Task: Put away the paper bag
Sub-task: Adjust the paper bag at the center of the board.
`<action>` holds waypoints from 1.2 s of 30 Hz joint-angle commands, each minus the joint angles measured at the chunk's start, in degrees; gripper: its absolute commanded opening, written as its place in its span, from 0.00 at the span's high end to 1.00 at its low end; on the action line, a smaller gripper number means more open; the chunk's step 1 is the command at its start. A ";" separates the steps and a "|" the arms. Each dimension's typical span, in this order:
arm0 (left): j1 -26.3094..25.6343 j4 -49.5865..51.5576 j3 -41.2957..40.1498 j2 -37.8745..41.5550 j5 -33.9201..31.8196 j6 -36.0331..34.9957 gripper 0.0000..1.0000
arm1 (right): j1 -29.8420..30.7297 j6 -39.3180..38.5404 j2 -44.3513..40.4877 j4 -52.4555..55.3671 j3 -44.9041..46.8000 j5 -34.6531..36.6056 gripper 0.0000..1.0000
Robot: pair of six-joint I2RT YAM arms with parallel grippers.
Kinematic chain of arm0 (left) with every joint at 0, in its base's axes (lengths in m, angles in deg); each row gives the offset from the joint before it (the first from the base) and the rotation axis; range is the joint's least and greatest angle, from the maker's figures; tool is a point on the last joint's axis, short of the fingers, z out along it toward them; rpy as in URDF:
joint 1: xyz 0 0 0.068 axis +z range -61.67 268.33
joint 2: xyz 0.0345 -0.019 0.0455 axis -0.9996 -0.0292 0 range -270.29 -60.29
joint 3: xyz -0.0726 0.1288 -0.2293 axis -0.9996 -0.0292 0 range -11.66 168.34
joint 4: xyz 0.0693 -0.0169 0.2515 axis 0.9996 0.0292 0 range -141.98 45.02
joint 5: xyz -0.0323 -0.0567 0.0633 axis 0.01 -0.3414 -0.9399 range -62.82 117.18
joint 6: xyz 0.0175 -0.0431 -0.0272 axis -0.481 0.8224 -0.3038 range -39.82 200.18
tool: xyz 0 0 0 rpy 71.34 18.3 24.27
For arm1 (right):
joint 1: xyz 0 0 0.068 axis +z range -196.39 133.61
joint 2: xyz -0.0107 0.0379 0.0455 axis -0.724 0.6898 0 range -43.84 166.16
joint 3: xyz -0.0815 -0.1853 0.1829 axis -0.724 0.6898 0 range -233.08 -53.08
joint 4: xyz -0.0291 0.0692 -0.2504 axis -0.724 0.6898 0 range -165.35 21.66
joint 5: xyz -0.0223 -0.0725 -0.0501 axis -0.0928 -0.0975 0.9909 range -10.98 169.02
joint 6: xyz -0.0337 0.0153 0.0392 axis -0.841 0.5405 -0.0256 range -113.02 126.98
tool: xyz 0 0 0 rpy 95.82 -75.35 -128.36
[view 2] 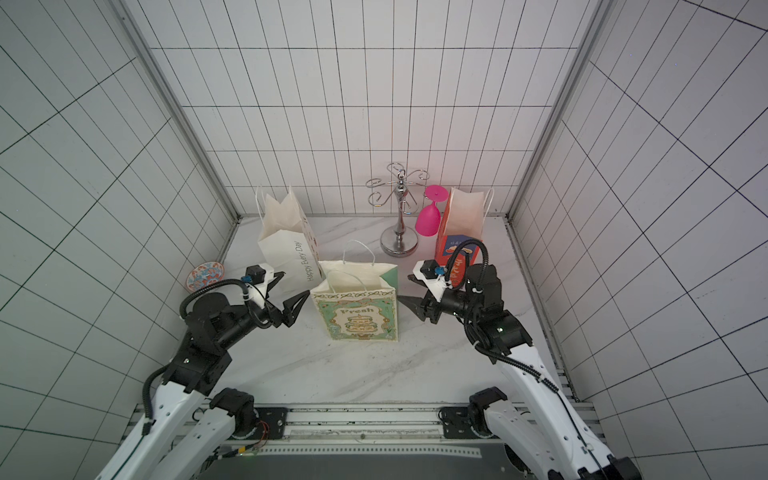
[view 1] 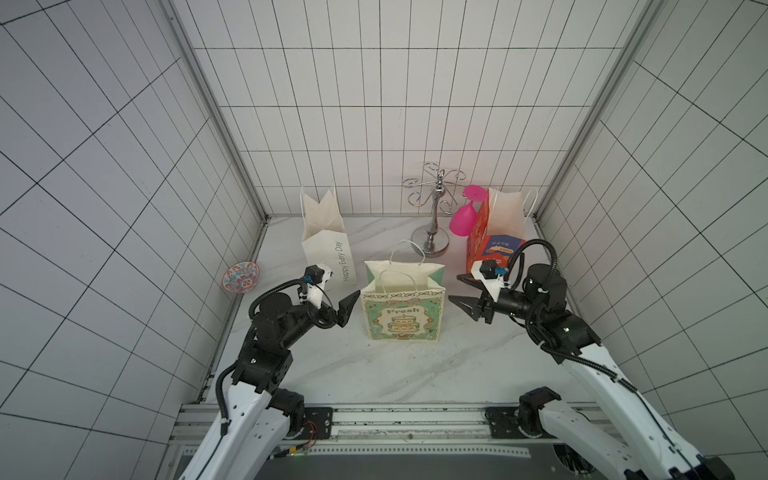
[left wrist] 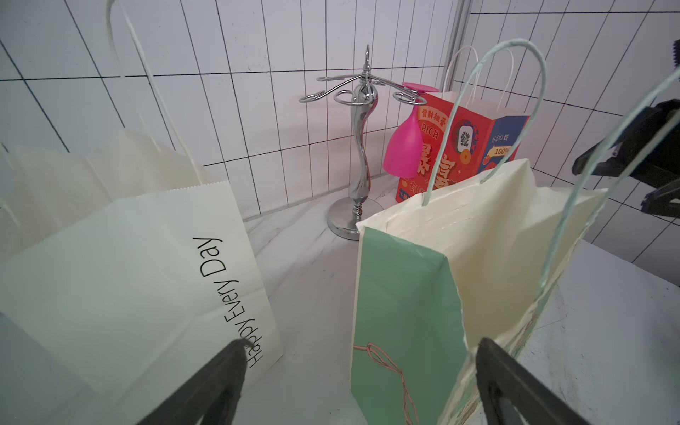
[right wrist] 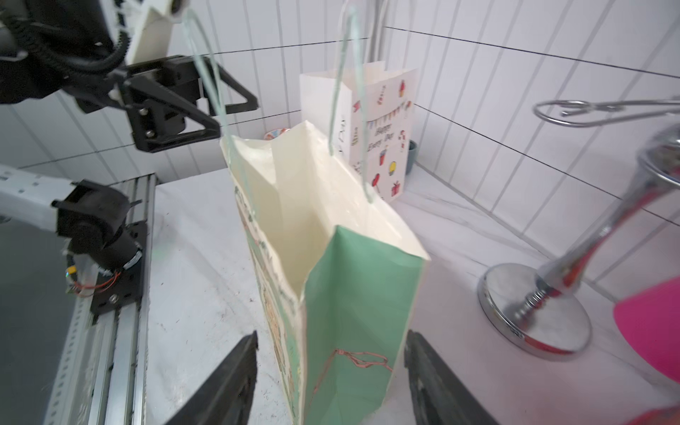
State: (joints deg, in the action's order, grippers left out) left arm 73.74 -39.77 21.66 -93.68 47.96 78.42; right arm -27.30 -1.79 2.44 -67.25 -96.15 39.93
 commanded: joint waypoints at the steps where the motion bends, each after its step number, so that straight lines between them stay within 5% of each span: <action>1: 1.66 2.90 2.06 1.19 -5.92 0.82 0.02 | -0.63 17.15 -2.04 2.27 2.64 12.49 0.40; 5: 4.36 4.54 3.95 0.12 -14.33 6.05 0.02 | -0.55 22.50 -1.71 10.95 0.50 17.99 0.43; 12: 7.36 0.43 3.08 -7.62 0.20 18.42 0.14 | -0.58 25.88 -1.00 13.73 -1.24 15.71 0.39; 20: 7.16 -3.35 -1.51 -14.73 8.06 28.66 0.29 | -0.58 27.68 -0.84 13.70 -1.02 15.28 0.41; 29: 4.63 -11.76 -6.23 -20.89 15.59 34.53 0.47 | -0.59 24.15 0.73 10.06 -0.20 -1.12 0.39; 36: -1.33 -18.49 -11.37 -22.69 15.35 37.90 0.53 | -0.24 17.89 -3.86 -0.76 6.72 -4.74 0.37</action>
State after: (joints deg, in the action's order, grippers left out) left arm 73.56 -53.39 11.41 -115.97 62.34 114.03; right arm -27.30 19.34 -0.36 -61.26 -93.24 39.36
